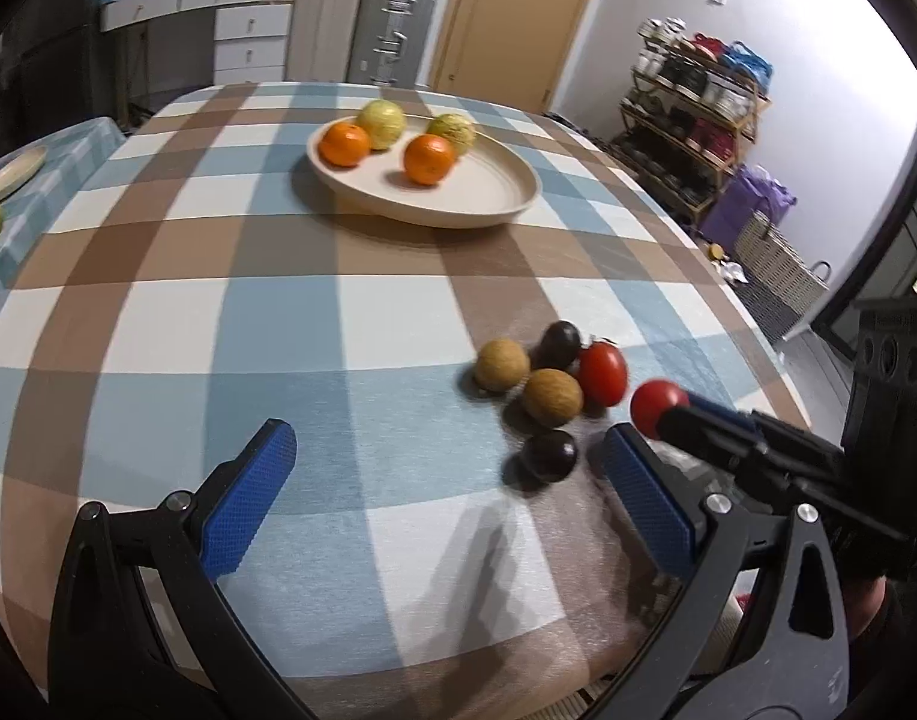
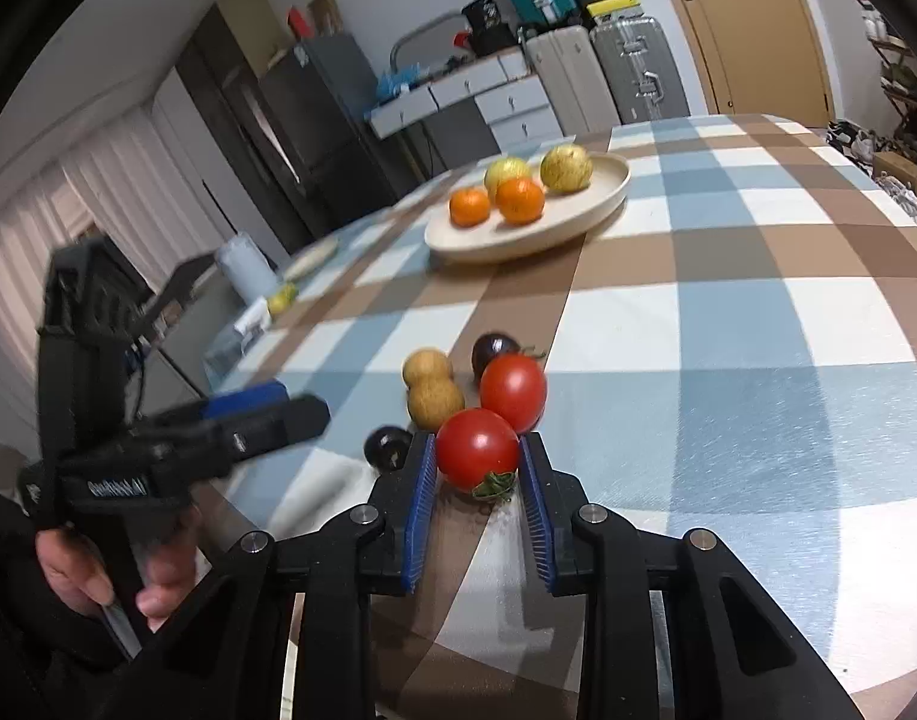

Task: Organize fruits
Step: 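Grasp a red tomato with the right tool while the left tool grasps a dark plum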

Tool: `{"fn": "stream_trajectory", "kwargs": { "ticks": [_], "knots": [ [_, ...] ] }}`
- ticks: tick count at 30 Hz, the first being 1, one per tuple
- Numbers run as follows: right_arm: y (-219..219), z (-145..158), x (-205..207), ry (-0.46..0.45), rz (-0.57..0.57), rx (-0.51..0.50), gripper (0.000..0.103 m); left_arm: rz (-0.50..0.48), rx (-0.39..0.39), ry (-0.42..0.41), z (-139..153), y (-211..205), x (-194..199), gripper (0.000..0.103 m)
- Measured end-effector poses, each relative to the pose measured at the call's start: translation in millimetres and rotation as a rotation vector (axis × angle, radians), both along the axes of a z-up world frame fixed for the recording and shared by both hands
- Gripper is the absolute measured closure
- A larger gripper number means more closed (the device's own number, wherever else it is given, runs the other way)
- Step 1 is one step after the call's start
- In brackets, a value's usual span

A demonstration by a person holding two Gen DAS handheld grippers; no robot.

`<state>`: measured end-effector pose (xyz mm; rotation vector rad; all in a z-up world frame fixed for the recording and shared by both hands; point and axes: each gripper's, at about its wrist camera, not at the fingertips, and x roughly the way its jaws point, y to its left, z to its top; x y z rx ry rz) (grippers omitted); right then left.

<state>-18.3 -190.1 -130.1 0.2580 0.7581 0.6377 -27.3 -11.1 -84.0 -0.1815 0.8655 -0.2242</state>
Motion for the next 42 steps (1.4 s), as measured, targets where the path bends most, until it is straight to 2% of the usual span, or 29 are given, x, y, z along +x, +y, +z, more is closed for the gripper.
{"fn": "stream_trajectory", "kwargs": {
  "ticks": [6,12,15,19,25,30,32,34,36,38,39,42],
  "knots": [
    [-18,10,-1,-0.044,-0.018,0.058,0.075,-0.082,0.017,0.022,-3,-22,9,0.001],
    [-31,12,10,-0.035,-0.032,0.11,0.075,-0.129,0.076,0.068,-13,-38,16,0.001],
    [-33,14,13,-0.05,-0.023,0.108,0.074,-0.155,0.055,0.078,-14,-40,17,0.002],
    [-34,14,15,-0.056,-0.004,0.123,0.075,-0.153,0.045,0.09,-15,-41,17,0.008],
    [-35,9,17,-0.046,-0.006,0.13,0.074,-0.177,0.024,0.103,-16,-42,20,0.023],
    [-38,8,15,-0.037,-0.011,0.135,0.074,-0.166,-0.023,0.113,-16,-37,23,0.025],
    [-37,7,16,-0.034,-0.011,0.133,0.074,-0.167,-0.02,0.108,-15,-37,23,0.032],
    [-36,7,16,-0.035,-0.009,0.128,0.074,-0.176,-0.014,0.111,-15,-39,22,0.046],
    [-36,8,15,-0.038,-0.005,0.128,0.074,-0.189,-0.009,0.117,-16,-41,21,0.054],
    [-35,9,13,-0.045,-0.001,0.128,0.074,-0.215,-0.008,0.12,-15,-43,20,0.067],
    [-35,9,14,-0.046,0.001,0.129,0.074,-0.225,-0.006,0.122,-15,-45,19,0.078],
    [-34,10,14,-0.051,0.005,0.122,0.074,-0.24,-0.001,0.118,-15,-46,16,0.081]
  ]
}}
